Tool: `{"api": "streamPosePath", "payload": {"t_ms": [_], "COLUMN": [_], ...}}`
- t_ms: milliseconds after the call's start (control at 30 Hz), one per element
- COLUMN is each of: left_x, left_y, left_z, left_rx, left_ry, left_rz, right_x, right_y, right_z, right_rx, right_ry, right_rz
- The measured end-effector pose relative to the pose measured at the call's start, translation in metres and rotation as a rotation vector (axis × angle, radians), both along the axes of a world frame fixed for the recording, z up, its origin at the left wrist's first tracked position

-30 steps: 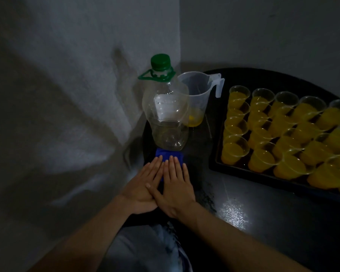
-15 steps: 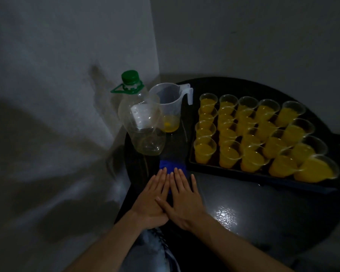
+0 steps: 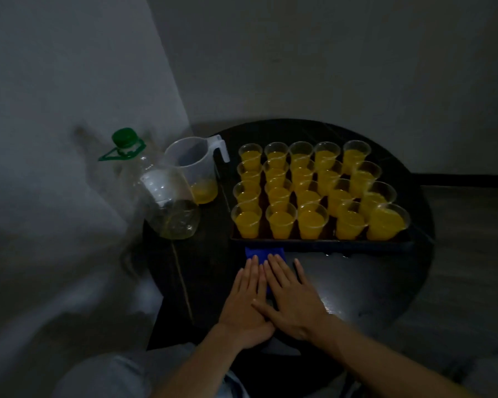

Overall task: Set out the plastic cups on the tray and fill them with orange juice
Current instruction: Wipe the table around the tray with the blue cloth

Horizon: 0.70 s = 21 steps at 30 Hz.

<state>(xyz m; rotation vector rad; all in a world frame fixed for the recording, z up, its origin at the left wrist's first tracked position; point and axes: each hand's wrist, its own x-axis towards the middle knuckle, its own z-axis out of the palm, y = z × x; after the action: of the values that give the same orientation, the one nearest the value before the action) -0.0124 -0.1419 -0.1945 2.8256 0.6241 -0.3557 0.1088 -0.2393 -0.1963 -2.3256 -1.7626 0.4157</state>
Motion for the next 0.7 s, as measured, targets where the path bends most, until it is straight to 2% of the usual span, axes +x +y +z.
{"api": "streamPosePath", "payload": {"t_ms": [400,700], "left_x": [0.09,0.148], "left_y": [-0.076,-0.128], "left_z": [-0.011,0.0], "left_rx": [0.008,-0.06], "left_ry": [-0.076,-0.055], "left_rz": [-0.117,-0.189], "right_x": [0.082,0.131], "right_y": [-0.088,-0.147], "right_z": [-0.006,0.0], "right_rx": [0.021,-0.094], "right_ry": [-0.084,-0.114], "right_rz": [-0.124,-0.18]}}
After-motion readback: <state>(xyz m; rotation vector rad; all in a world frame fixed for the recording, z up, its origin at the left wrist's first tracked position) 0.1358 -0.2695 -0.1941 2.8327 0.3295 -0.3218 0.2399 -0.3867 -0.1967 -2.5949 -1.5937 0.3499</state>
